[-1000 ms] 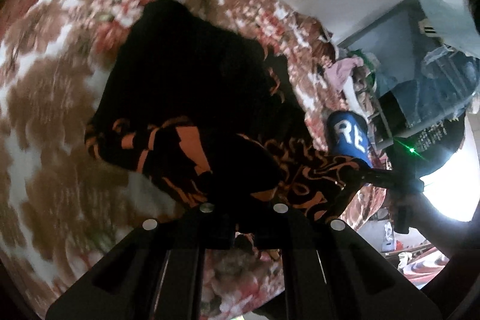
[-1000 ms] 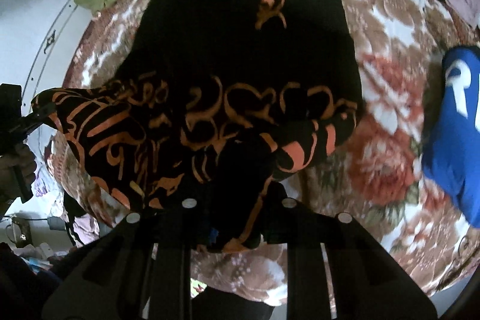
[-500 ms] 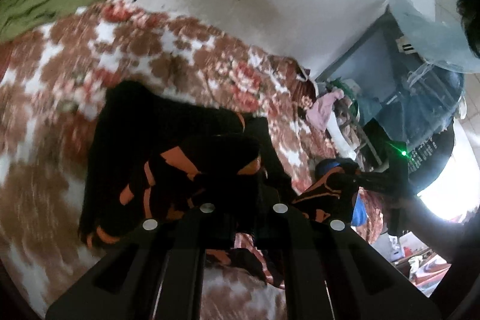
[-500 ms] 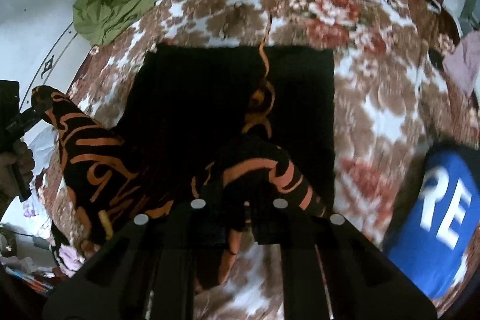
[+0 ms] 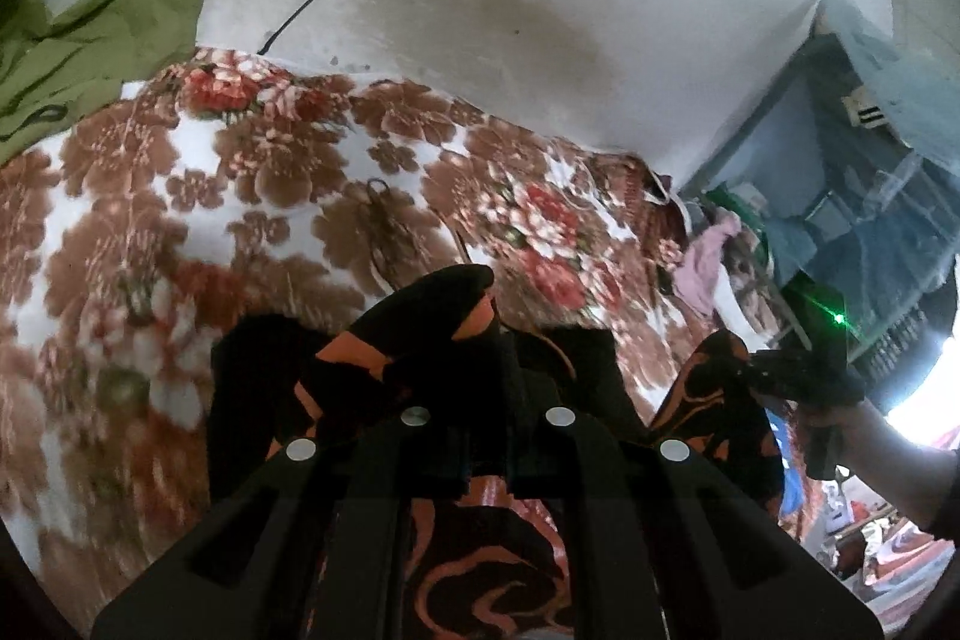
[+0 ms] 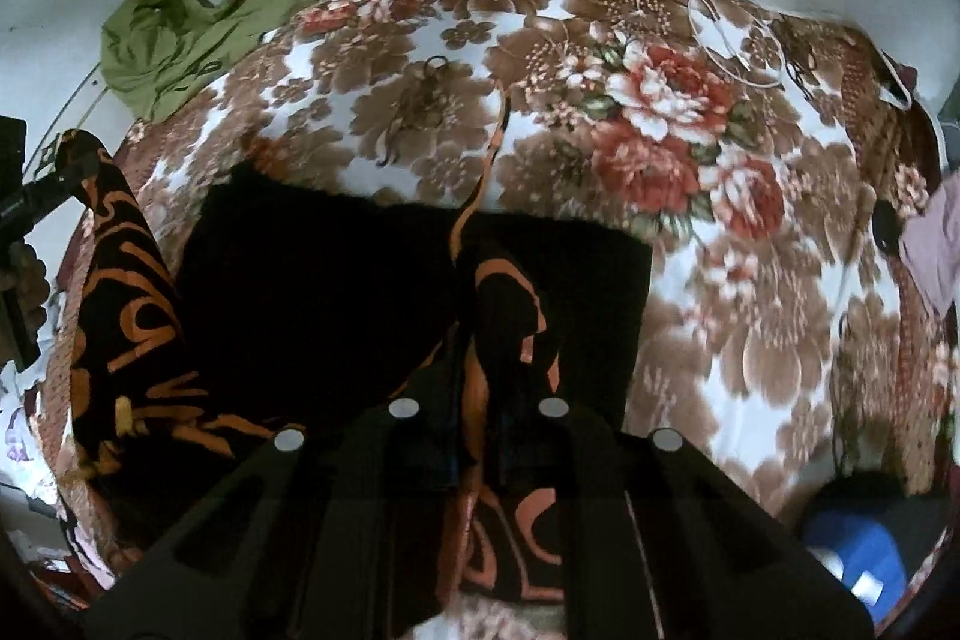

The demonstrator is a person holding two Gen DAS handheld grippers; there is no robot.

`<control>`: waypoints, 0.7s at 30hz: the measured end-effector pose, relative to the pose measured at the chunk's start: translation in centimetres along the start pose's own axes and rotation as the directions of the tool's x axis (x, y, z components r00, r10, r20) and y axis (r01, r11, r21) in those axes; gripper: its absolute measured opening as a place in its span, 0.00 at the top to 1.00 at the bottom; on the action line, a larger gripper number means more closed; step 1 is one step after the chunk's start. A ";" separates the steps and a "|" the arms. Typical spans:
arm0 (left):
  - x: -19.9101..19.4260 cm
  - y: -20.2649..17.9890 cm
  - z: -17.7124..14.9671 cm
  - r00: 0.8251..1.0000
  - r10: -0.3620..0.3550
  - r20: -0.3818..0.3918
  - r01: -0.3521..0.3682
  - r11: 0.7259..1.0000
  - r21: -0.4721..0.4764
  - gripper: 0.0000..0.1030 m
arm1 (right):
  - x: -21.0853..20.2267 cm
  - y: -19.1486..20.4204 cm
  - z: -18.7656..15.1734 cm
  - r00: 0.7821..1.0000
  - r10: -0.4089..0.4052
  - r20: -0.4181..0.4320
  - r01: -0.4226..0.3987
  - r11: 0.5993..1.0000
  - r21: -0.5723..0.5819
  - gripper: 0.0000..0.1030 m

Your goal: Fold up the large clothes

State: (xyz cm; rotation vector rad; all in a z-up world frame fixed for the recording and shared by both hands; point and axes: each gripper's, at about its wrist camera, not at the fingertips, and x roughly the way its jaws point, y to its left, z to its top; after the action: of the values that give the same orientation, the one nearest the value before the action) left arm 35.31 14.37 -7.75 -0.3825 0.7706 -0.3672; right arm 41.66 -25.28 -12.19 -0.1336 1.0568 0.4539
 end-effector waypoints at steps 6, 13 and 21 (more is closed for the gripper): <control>5.2 3.6 3.4 0.999 0.041 -0.010 -0.041 0.999 -0.035 0.94 | 4.8 -2.5 3.8 1.000 -0.022 -0.001 0.022 1.000 0.008 0.94; 11.3 8.6 3.6 0.990 0.112 -0.090 -0.121 0.988 -0.095 0.94 | 11.9 -4.3 5.9 0.999 -0.019 -0.034 0.021 0.999 0.033 0.94; 15.7 15.1 3.8 0.962 0.196 -0.189 -0.222 0.966 -0.131 0.94 | 16.5 -8.6 8.3 0.997 -0.042 -0.060 0.049 0.990 0.131 0.94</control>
State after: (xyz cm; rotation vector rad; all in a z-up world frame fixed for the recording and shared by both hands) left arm 51.18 21.12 -21.54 -0.4098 1.0054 -0.1440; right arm 58.80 -25.51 -23.27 -0.0530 1.1346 0.3392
